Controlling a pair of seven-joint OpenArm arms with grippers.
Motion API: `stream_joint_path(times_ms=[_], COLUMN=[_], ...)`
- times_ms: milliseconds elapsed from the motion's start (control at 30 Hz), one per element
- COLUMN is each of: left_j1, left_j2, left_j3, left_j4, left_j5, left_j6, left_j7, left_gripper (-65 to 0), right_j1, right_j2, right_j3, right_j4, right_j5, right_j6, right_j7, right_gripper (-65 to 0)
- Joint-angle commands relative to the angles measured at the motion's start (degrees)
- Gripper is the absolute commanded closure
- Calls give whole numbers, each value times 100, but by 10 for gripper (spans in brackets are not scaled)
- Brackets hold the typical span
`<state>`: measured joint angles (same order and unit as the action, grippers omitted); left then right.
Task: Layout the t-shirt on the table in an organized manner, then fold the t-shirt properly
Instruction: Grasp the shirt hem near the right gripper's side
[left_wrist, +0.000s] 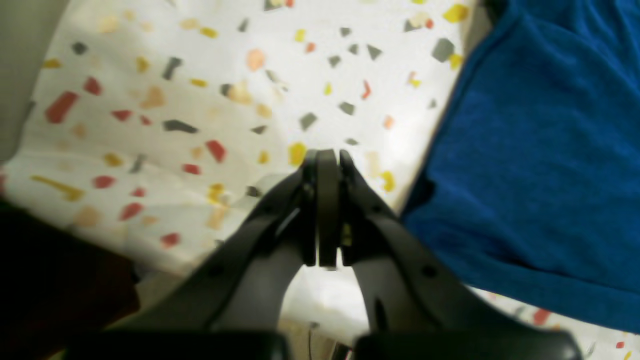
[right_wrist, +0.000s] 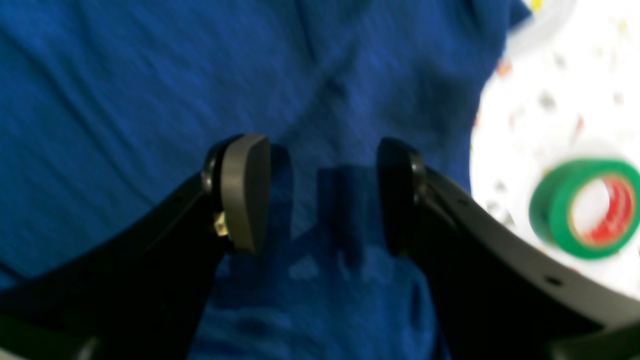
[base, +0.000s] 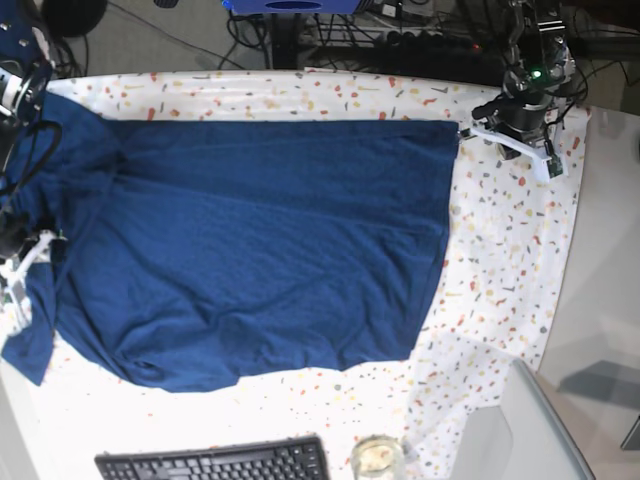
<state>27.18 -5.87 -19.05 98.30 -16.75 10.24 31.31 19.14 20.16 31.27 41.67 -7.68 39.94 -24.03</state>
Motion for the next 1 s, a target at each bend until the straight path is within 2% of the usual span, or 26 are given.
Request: stream_joint_path(times_ms=[0, 100, 133, 300, 333, 600, 700, 767, 900, 967], left_j1=[38, 47, 47, 100, 108, 117, 117, 117, 108, 108], left_j2=[-33, -42, -42, -68, -68, -68, -77, -59, -51, -51], left_j3=[-86, -218, -218, -218, -218, -218, -218, -218, -218, -218], left_j4=[117, 117, 117, 117, 117, 117, 117, 117, 117, 117], left_j5=[9, 9, 9, 9, 9, 9, 9, 9, 9, 9], left_j6=[-17, -17, -17, -26, -26, -26, -26, -26, -26, -26], left_j7=[-102, -102, -102, -102, -102, -102, -102, -102, -102, -102], left_gripper=[0, 0, 0, 0, 0, 0, 0, 0, 0, 0], right_j1=[157, 148, 148, 148, 148, 69, -169, -300, -309, -204], right_j2=[116, 116, 116, 133, 151, 142, 54, 1, -8, -8], right_j3=[16, 16, 16, 7, 7, 43, 25, 7, 7, 7], right_j4=[84, 84, 84, 31, -22, 198, 822, 1103, 989, 725], right_j5=[96, 96, 96, 87, 87, 96, 105, 87, -27, -273], right_j6=[6, 6, 6, 6, 6, 6, 6, 6, 6, 6], right_j7=[122, 131, 139, 139, 139, 139, 122, 95, 113, 148], right_gripper=[-320, -312, -291, -30, -14, -14, -24, -65, -282, -365])
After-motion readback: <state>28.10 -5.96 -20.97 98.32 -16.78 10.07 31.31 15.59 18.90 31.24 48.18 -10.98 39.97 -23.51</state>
